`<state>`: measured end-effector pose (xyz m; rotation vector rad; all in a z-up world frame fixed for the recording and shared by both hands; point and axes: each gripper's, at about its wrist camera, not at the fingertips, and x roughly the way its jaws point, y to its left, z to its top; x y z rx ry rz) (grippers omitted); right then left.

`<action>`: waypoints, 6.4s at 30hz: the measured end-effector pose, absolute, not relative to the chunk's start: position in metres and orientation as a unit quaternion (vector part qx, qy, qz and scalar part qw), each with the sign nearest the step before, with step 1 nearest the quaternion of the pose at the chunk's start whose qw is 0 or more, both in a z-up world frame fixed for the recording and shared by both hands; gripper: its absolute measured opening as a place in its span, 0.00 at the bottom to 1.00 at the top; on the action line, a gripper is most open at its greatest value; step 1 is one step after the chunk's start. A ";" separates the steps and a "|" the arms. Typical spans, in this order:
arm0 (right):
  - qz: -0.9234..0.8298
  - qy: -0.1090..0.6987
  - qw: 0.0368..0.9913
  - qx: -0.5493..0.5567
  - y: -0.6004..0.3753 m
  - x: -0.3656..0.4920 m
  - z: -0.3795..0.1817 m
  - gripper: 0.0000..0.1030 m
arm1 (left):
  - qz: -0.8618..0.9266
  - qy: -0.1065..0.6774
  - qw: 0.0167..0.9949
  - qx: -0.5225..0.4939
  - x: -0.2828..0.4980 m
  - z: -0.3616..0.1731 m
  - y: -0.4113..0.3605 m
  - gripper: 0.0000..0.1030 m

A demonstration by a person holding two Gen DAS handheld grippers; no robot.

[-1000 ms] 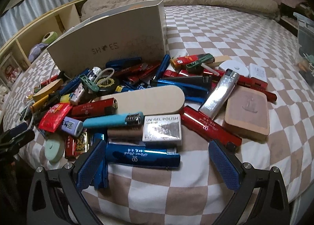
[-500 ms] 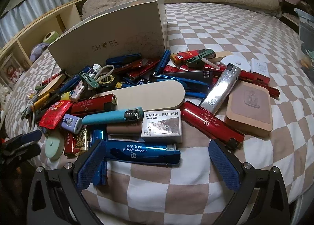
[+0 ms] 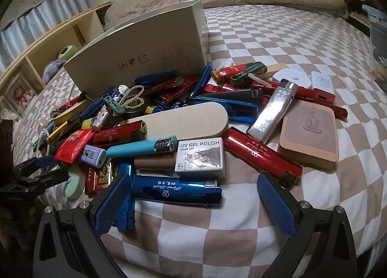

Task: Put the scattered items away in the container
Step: 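Move both tools down over the pile toward the blue items, then grasp the blue Pearl Look case with the right tool while the left tool grasps a blue lighter, then lift both held blue items up toward the shoe box, then carry the blue case over the shoe box and open the right tool, then lower the blue lighter into the shoe box and open the left tool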

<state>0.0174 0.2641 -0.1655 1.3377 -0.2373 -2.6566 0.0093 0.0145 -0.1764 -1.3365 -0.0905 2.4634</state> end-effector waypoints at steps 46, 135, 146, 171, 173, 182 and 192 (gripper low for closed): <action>-0.893 0.021 0.007 0.449 0.243 0.018 -0.183 1.00 | 0.876 -0.055 0.151 -0.454 0.010 -0.178 0.007 0.92; -0.941 -0.120 0.147 0.280 0.246 -0.059 -0.012 0.81 | 0.954 -0.078 0.179 -0.226 -0.063 0.003 0.015 0.81; -0.949 0.092 0.128 0.272 0.220 -0.109 0.006 0.81 | 0.954 -0.083 0.189 -0.220 -0.098 -0.002 0.014 0.81; -0.705 0.609 0.110 0.347 0.158 -0.237 -0.078 0.81 | 0.945 -0.111 0.190 -0.242 -0.125 -0.033 -0.017 0.81; -0.692 0.620 0.115 0.351 0.157 -0.240 -0.083 0.81 | 0.944 -0.114 0.189 -0.245 -0.127 -0.036 -0.020 0.81; -0.678 0.641 0.105 0.343 0.157 -0.237 -0.082 0.90 | 0.940 -0.136 0.183 -0.253 -0.137 -0.044 -0.035 0.81; -0.775 0.544 0.091 0.309 0.171 -0.215 -0.048 0.90 | 0.938 -0.149 0.178 -0.258 -0.139 -0.047 -0.043 0.81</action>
